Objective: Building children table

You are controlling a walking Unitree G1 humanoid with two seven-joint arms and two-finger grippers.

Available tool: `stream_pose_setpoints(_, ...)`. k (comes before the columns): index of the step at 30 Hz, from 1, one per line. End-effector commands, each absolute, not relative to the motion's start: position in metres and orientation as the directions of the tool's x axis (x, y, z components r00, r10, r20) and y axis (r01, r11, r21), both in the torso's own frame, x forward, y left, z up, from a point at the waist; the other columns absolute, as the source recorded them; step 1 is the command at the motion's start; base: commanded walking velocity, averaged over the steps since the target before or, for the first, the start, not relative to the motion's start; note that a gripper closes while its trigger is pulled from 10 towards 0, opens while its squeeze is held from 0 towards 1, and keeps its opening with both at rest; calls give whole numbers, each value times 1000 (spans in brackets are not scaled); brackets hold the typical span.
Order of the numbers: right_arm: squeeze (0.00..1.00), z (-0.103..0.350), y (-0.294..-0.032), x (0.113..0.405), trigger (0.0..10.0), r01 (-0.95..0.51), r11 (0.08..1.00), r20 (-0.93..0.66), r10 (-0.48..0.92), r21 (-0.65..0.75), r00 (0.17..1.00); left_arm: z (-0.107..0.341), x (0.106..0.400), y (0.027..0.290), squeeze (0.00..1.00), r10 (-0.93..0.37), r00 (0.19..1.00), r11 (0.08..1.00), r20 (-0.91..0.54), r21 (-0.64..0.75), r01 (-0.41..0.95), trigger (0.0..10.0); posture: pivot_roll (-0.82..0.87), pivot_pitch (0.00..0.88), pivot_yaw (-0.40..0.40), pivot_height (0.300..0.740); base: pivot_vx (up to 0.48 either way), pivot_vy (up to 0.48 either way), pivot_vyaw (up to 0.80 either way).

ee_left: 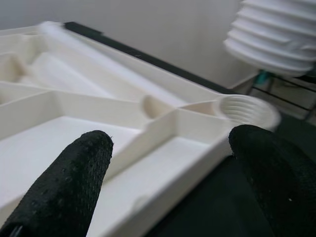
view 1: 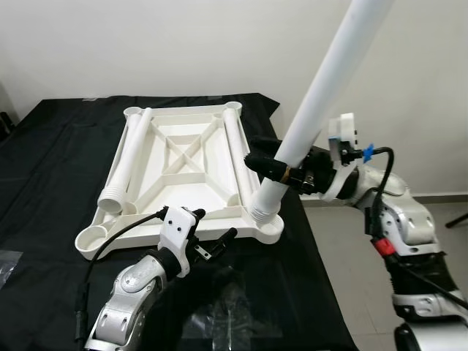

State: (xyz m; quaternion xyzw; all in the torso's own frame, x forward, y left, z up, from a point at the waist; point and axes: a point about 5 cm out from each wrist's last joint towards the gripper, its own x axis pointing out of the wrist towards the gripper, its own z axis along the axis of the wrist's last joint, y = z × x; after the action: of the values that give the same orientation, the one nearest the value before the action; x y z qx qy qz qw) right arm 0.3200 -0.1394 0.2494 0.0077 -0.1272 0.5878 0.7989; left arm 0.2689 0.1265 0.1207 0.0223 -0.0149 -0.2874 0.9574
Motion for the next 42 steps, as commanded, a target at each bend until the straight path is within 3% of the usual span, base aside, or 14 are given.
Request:
stream_pose_setpoints(1,0,249,-135,320,10000,-954,253,208,953,-159,218,124,267,133,0,-536,844,843,27,77,532,10000,-95,45,-14,740,0,0,0)
stream_pose_setpoints(5,0,246,-133,320,10000,-967,184,167,974,-176,155,127,263,137,0,-529,848,847,38,88,525,10000,-89,73,-9,740,0,0,0)
stream_pose_setpoints(7,0,250,-137,319,10000,-978,62,77,996,-198,48,136,258,137,0,-543,837,839,58,79,539,10000,-72,151,-4,740,0,0,0)
stream_pose_setpoints(9,0,250,-137,319,10000,-978,62,77,996,-198,48,136,258,137,0,-543,837,839,58,79,539,10000,-72,151,-4,740,0,0,0)
stream_pose_setpoints(14,0,274,-145,320,10000,-975,-92,-9,996,-204,-92,151,250,139,0,-588,807,806,54,127,578,10000,-72,232,16,740,0,0,0)
stream_pose_setpoints(19,0,291,-142,323,10000,-966,-140,-13,990,-218,-141,156,252,145,0,-598,800,788,40,213,578,10000,-71,274,24,740,0,0,0)
stream_pose_setpoints(27,0,293,-145,321,10000,-960,-186,-33,983,-208,-183,162,247,150,0,-571,819,807,62,227,546,10000,-65,307,29,740,0,0,0)
stream_pose_setpoints(28,0,295,-145,318,10000,-957,-209,-41,978,-202,-205,168,243,152,0,-568,819,805,80,257,534,10000,-60,361,28,740,0,0,0)
stream_pose_setpoints(33,0,320,-143,313,10000,-938,-280,-93,959,-203,-266,186,235,151,0,-597,793,778,118,326,537,10000,-59,381,16,740,0,0,0)
stream_pose_setpoints(42,0,335,-136,308,10000,-912,-334,-211,934,-238,-287,204,236,148,0,-610,774,772,169,350,531,10000,-64,381,-10,740,0,0,0)
